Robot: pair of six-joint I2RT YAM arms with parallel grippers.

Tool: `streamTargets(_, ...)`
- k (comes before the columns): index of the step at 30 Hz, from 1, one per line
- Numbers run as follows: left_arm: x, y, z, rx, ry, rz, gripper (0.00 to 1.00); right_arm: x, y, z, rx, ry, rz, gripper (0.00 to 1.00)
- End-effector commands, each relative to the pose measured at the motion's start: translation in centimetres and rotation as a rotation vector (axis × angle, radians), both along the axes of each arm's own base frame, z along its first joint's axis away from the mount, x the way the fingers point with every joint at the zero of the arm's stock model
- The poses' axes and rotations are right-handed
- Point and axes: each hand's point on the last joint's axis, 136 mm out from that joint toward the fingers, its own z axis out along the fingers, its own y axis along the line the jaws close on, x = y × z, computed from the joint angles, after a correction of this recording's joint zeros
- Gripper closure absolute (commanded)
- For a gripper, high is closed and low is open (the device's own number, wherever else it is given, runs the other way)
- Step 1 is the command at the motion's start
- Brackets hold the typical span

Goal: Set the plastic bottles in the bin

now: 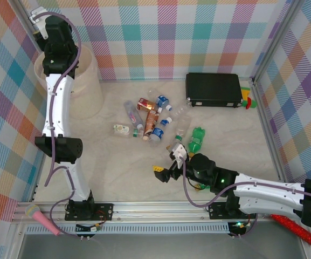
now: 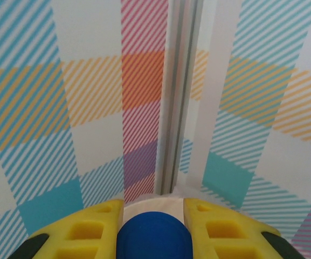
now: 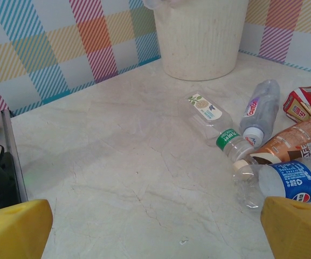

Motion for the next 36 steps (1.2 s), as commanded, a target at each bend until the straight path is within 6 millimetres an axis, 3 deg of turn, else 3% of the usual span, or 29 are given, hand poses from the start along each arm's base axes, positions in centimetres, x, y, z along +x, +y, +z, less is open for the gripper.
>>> streamTargets(1,0.1,0.3,-1.4,-0.031,0.057,-0.037,0.67,0.5,0.0,0.9,0.027,-0.031,-0.017,0.01)
streamTargets(3,0.2,0.3,-2.2,-0.057,0.074,-0.055,0.40,0.5,0.1,0.9,0.030,-0.028,-0.015,0.01)
streamTargets(6,0.1,-0.2,-2.6,-0.089,0.075,-0.091,0.15,0.5,0.2,0.7,0.030,-0.018,-0.013,0.01)
streamTargets(10,-0.8,-0.9,-2.5,-0.152,0.043,-0.128,0.01,0.5,0.4,0.6,0.031,-0.007,-0.007,0.01)
streamTargets(17,-3.8,-3.0,-3.3,-0.339,-0.041,-0.178,0.00,0.7,0.2,0.4,0.031,-0.004,-0.023,0.01)
streamTargets(21,-5.3,-6.6,-5.3,-0.441,-0.061,-0.267,0.00,1.1,0.2,0.0,0.016,0.003,-0.038,0.01)
streamTargets(24,-6.5,-9.9,-7.8,-0.554,-0.026,-0.368,0.00,1.5,0.0,-0.2,0.010,-0.003,-0.061,0.01)
streamTargets(29,-10.6,-14.4,-12.0,-0.635,0.044,-0.461,0.00,2.2,-0.4,-0.3,0.009,-0.013,-0.100,0.01)
streamTargets(33,-14.6,-17.1,-15.4,-0.663,0.117,-0.528,0.00,3.0,-0.6,-0.9,-0.011,-0.018,-0.141,0.01)
streamTargets(36,-17.9,-18.0,-17.6,-0.634,0.167,-0.555,0.00,3.9,-0.7,-1.8,-0.036,-0.001,-0.180,0.01)
